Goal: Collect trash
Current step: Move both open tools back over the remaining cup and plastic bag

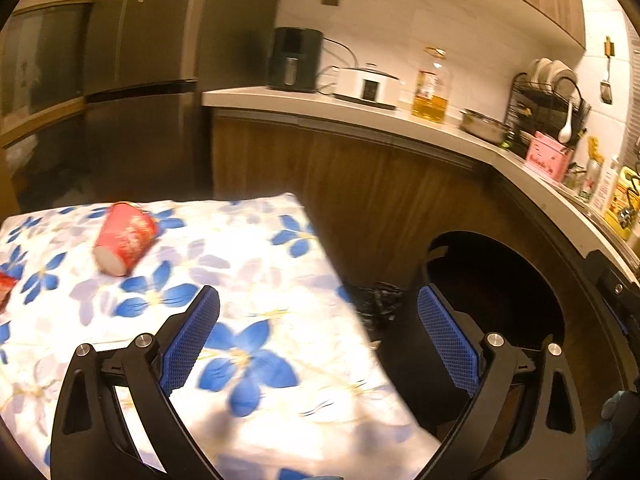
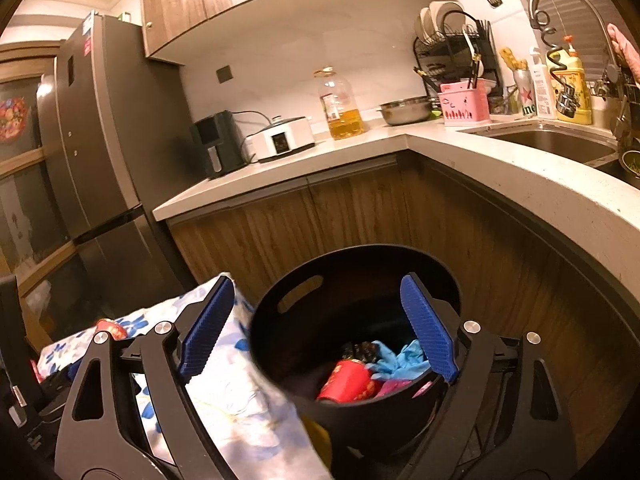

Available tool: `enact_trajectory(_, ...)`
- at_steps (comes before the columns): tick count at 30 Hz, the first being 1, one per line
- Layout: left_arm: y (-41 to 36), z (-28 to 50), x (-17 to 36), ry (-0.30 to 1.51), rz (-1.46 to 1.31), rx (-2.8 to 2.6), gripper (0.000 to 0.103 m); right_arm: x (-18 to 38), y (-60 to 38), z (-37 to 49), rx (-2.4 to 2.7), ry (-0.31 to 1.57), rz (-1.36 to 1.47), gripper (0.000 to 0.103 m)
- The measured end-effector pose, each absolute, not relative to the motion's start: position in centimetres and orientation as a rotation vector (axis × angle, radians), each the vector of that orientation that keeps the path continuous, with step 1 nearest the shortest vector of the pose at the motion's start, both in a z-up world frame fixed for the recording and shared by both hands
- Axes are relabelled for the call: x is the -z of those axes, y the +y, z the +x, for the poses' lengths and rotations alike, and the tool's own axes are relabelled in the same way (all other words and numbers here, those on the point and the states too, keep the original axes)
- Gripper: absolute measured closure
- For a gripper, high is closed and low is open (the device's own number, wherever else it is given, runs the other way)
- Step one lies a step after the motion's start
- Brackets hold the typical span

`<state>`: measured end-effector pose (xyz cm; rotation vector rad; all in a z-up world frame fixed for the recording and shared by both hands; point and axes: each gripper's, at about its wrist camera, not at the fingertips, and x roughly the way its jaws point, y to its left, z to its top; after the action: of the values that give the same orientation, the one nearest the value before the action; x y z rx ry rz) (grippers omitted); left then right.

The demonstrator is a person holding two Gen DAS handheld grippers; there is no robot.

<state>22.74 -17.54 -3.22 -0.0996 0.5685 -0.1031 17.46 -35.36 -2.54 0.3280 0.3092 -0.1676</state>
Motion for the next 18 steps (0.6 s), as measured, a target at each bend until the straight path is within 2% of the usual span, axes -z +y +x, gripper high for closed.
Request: enact_trajectory(18, -5.1, 18.1, 3.9, 0.531, -0.136, -0.143, 0.008, 4.1, -21.7, 18.0, -0.028, 0.359, 0.257, 0.019)
